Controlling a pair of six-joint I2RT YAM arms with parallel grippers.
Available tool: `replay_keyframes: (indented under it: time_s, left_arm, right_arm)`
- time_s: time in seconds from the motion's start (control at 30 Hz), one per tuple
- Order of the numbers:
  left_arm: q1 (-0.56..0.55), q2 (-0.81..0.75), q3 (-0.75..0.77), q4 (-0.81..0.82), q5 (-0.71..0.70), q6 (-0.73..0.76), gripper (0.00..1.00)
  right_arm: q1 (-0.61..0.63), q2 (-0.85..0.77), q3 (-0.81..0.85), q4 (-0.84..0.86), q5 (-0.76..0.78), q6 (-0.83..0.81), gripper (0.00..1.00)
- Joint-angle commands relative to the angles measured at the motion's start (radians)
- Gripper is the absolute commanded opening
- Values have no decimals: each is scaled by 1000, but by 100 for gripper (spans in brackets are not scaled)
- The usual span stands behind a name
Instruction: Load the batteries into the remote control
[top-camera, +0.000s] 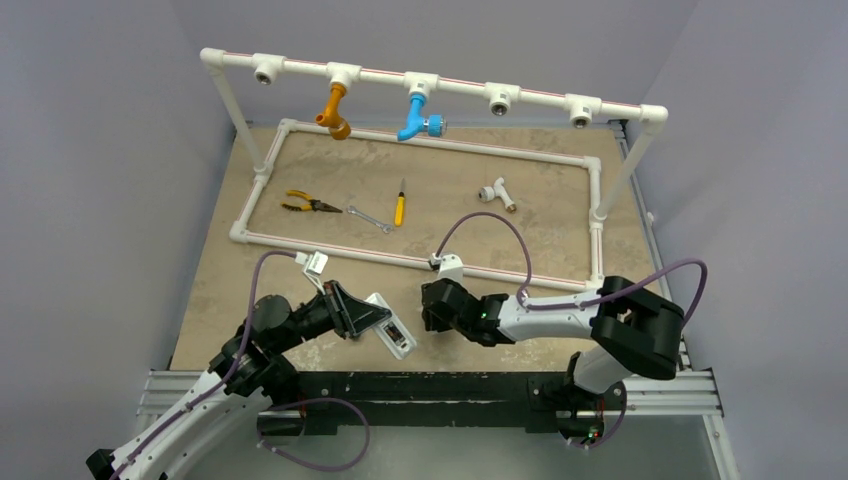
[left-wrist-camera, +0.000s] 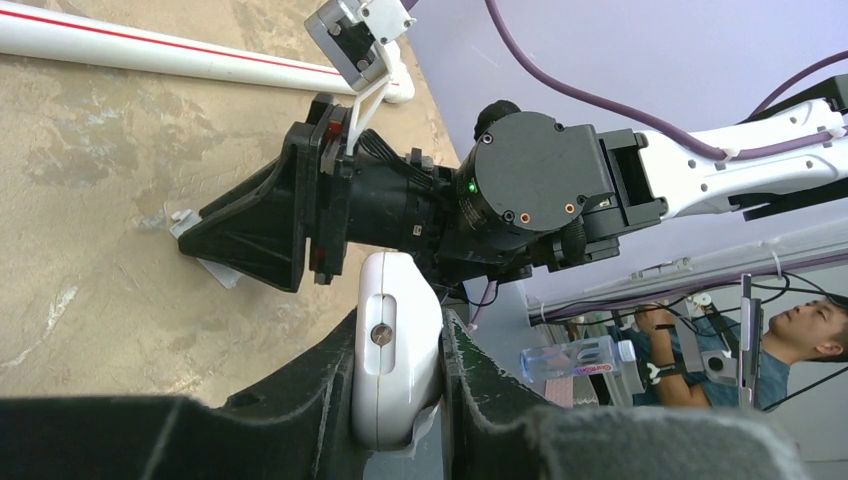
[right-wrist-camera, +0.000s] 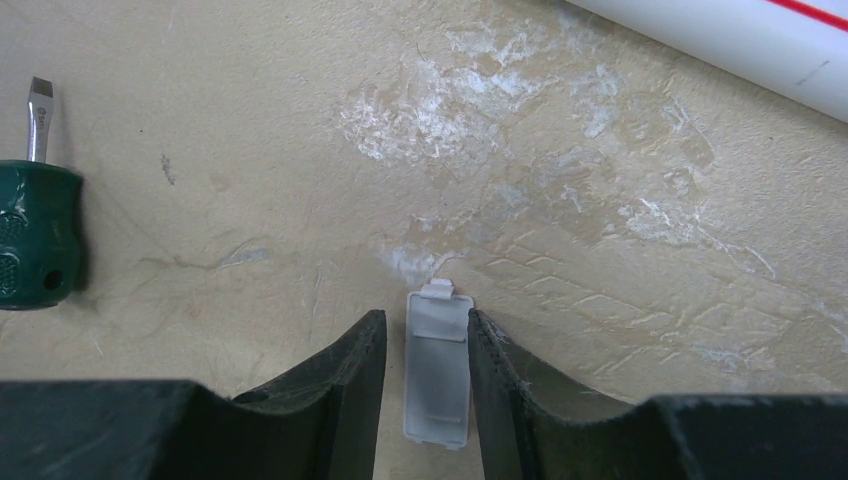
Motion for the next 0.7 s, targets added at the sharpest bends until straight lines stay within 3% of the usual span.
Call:
replay_keyframes:
  time_s: [0.0,0.67]
  left_arm:
    - [5,2,2,56,17,-12,0]
    - [5,-11,-7,51,16,-12,0]
  right_arm:
    - [4,124,-66,-300,-105,18,35]
    - [6,32,-57,-460,25,80,38]
